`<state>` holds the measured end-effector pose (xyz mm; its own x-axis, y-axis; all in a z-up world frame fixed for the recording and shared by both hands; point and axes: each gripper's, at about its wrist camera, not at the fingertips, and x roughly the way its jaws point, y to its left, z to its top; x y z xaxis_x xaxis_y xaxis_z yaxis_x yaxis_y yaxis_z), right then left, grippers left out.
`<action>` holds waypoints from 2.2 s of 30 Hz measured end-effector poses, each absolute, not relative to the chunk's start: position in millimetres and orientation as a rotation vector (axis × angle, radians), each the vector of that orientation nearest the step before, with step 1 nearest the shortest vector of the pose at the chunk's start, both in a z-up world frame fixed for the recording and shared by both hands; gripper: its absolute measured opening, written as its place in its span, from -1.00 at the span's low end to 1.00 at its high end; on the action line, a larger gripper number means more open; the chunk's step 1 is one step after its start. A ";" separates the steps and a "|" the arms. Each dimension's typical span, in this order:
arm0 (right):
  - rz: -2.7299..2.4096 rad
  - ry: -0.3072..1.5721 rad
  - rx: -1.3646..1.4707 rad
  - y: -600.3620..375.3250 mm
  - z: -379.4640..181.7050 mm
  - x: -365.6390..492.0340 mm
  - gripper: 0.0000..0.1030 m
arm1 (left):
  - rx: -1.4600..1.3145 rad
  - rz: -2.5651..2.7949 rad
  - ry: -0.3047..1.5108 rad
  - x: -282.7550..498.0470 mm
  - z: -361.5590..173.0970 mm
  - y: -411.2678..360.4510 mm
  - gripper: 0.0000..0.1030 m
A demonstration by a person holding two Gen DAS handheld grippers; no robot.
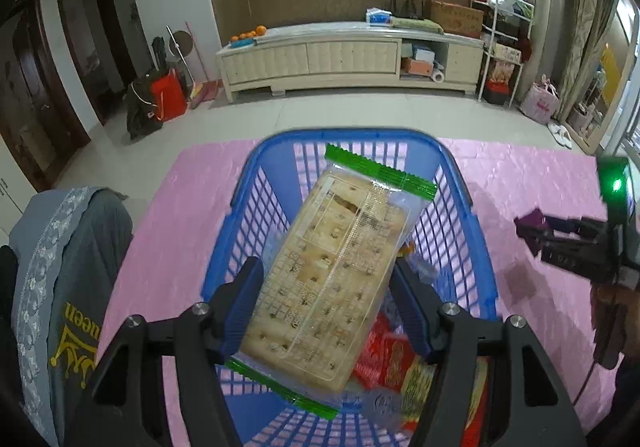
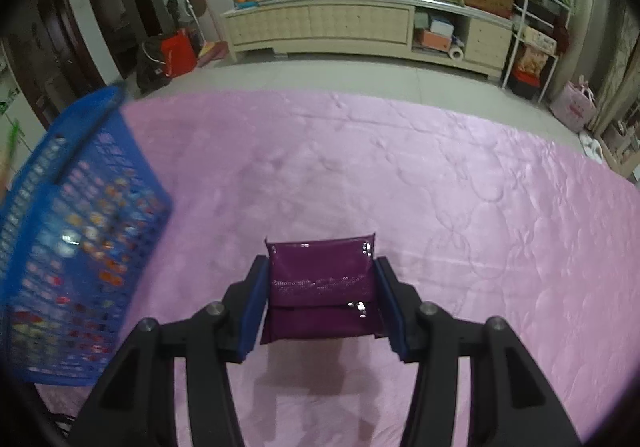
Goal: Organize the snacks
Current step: 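Lower the cracker pack into the basket and open the left tool, then carry the purple packet over the basket with the right tool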
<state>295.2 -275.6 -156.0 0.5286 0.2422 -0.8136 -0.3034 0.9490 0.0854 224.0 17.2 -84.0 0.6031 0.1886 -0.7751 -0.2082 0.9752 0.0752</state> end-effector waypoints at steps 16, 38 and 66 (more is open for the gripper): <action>0.430 0.817 -0.038 -246.0 -83.8 241.0 0.09 | -0.051 0.125 0.944 199.3 -106.4 12.9 0.45; 0.551 0.718 0.000 -201.1 -19.9 159.8 0.09 | 0.006 0.067 0.704 137.1 -35.7 17.8 0.78; 0.616 0.880 -0.174 -65.4 -80.1 181.1 0.09 | -0.062 0.182 0.695 105.9 -63.1 121.4 1.00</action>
